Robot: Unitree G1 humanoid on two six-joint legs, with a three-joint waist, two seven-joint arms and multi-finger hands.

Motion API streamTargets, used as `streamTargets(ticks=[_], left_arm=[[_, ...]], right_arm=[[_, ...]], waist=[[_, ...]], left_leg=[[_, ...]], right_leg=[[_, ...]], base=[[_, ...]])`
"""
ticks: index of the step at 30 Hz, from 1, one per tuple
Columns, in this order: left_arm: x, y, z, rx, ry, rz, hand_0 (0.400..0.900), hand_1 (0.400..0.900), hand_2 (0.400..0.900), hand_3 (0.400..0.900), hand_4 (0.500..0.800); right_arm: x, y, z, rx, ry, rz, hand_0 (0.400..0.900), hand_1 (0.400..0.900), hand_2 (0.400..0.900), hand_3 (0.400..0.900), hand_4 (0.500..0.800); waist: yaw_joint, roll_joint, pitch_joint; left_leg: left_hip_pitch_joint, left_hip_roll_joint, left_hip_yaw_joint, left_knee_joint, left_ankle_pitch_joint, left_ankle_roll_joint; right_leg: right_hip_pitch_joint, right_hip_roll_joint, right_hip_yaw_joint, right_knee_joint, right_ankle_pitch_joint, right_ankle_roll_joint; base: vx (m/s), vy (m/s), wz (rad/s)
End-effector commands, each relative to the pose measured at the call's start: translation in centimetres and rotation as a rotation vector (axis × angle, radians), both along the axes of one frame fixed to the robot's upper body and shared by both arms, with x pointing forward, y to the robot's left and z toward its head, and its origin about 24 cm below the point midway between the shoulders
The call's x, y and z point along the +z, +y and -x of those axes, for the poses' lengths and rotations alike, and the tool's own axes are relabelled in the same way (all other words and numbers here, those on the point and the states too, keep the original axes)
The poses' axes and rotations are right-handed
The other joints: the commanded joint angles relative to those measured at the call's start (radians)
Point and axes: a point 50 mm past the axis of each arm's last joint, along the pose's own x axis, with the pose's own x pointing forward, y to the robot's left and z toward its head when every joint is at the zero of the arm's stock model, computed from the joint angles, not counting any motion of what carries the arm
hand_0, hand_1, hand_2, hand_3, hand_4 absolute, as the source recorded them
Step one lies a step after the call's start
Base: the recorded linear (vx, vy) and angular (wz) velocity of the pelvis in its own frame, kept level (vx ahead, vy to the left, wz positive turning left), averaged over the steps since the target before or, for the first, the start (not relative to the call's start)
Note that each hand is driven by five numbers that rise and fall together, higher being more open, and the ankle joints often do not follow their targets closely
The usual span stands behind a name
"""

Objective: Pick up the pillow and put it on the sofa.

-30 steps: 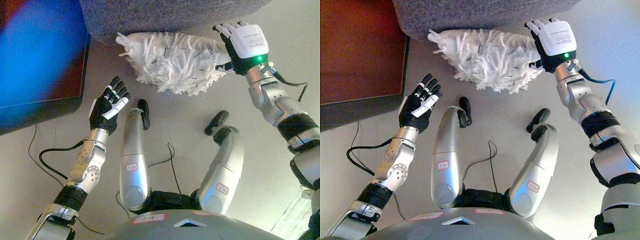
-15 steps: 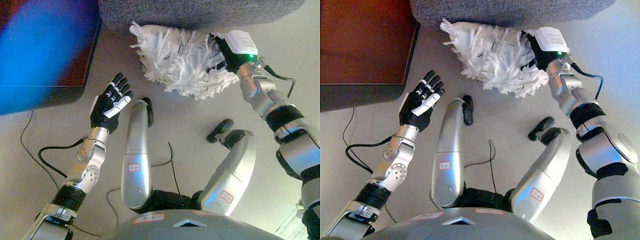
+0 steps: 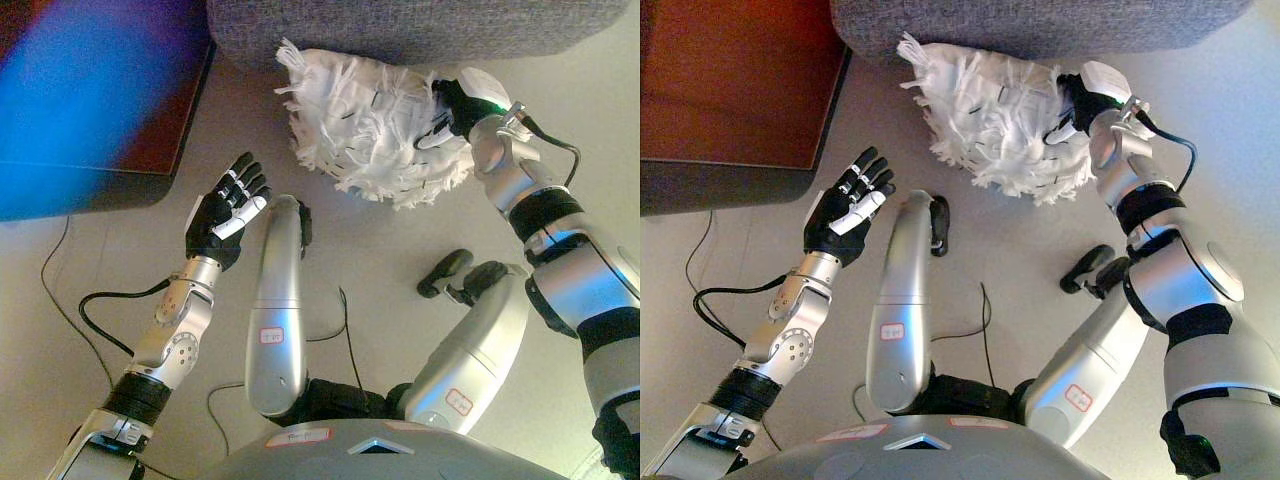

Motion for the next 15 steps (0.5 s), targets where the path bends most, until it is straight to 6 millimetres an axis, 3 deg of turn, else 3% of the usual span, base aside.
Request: streamTargets(ticks=[1, 11, 15], left_arm=[[3.0, -1.3, -0.3, -0.058, -0.135, 0.054, 0.900, 0.900, 0.900, 0.900, 0.800], [3.1, -1.8, -0.1, -0.064, -0.116, 0.060, 0.900, 0.900, 0.900, 0.900, 0.800], [3.0, -1.8, 0.0, -0.056, -0.106, 0.072, 0.900, 0.900, 0.900, 0.900, 0.800]], right_arm=[[1.3, -0.6, -0.4, -0.078, -0.009, -0.154, 0.400, 0.400, 0.400, 0.400, 0.500], [0.8, -0.2, -0.3, -0.057, -0.045, -0.317, 0.400, 0.400, 0.400, 0.400, 0.500], [0.9, 0.9, -0.2, -0.008, -0.066, -0.486, 0.400, 0.400, 0.400, 0.400, 0.500]], waist=[[0.030, 0.070, -0.002], [0.024, 0.067, -0.002], [0.020, 0.067, -0.002]], left_leg=[[0.032, 0.001, -0.045, 0.066, -0.076, 0.034], [0.059, 0.016, -0.052, 0.053, -0.064, 0.029], [0.080, 0.021, -0.043, 0.019, -0.054, 0.027]], right_leg=[[-0.011, 0.026, -0.010, 0.016, -0.017, -0.015], [0.016, 0.023, 0.004, -0.004, 0.003, -0.009], [0.036, 0.027, 0.003, -0.028, 0.011, -0.005]], base=[[0.00, 0.000, 0.00], [0.01, 0.006, 0.00], [0.00, 0.000, 0.00]])
